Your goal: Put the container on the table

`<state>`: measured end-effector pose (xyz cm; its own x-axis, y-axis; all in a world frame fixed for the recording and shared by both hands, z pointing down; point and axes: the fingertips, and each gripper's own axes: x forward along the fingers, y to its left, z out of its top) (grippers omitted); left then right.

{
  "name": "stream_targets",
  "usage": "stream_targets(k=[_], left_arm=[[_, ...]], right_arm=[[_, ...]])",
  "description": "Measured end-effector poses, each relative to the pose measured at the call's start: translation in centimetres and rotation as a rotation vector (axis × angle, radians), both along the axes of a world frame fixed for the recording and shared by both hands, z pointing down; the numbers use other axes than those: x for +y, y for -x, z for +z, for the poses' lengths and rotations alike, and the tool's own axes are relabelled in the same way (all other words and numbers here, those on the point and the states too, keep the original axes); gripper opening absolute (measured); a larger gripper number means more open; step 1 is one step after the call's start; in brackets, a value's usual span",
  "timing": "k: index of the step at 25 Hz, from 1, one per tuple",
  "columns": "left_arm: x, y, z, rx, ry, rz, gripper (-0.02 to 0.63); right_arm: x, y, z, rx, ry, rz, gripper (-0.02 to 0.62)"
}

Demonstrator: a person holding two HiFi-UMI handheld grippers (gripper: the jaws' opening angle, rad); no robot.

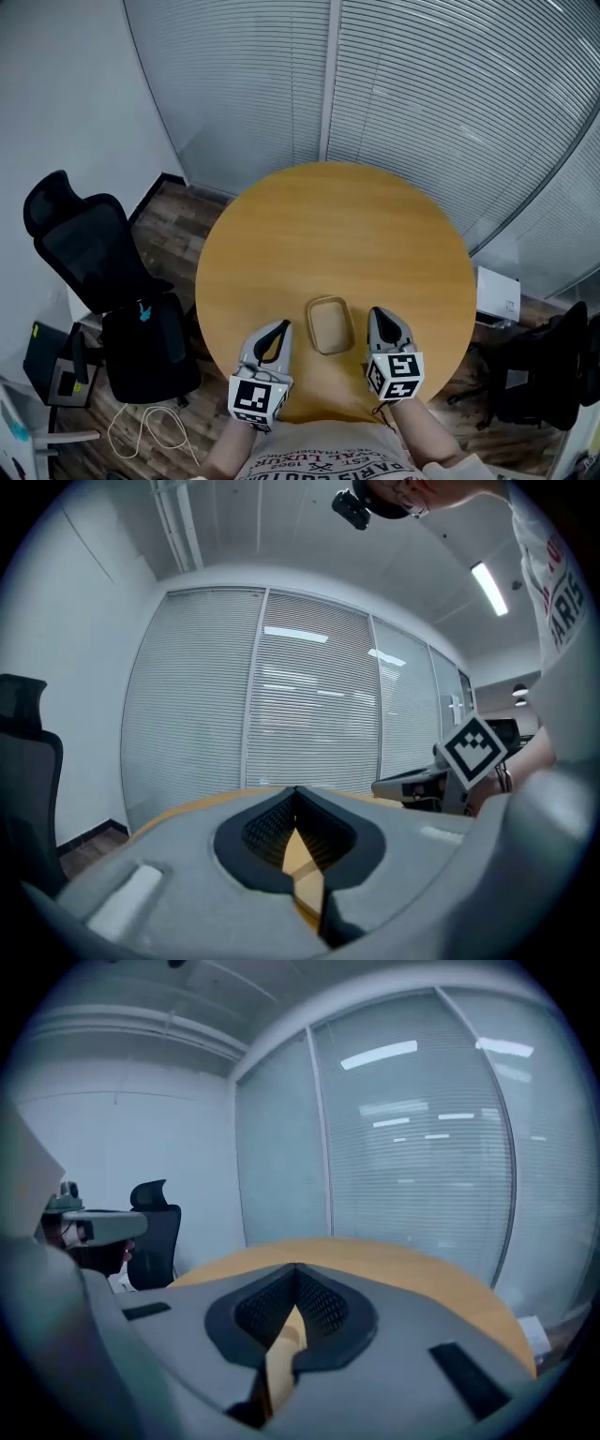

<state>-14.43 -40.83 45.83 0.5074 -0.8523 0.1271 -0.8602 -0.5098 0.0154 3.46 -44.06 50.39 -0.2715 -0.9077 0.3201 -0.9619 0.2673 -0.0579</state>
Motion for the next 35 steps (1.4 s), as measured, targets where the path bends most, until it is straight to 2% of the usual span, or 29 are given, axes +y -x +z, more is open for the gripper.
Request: stream_targets(k=[4,10,16,23,35], left_arm=[[0.0,-0.1,-2.4,0.005,-0.048,-0.004,0.006],[0.2,-0.4,-4.8,0.013,-0.085,0.001,0.006],[0.7,-1.1,-6.0,-0.024,-0.122,0.016,0.006],[1.1,-1.0,-5.0,-0.018,-0.095,0.004,0.006],[0.6,-0.7,-4.3,-0.009,-0.069,0.008,0.006]], right_arm=[[1.2,-0.3,-4.4,0.01,-0.163,-0.021,0.008],[3.1,-0.6,-7.5,0.022,-0.304,-0.08,0.007],[4.1,-1.7,-7.8,-0.014,-0.311,-0.074,0.006],[4.9,-0.7,-7.8,-0.007,-0.319,-0.12,0.006],[4.8,0.6,-7.9,0.007,-0.314,-0.142,0.006]])
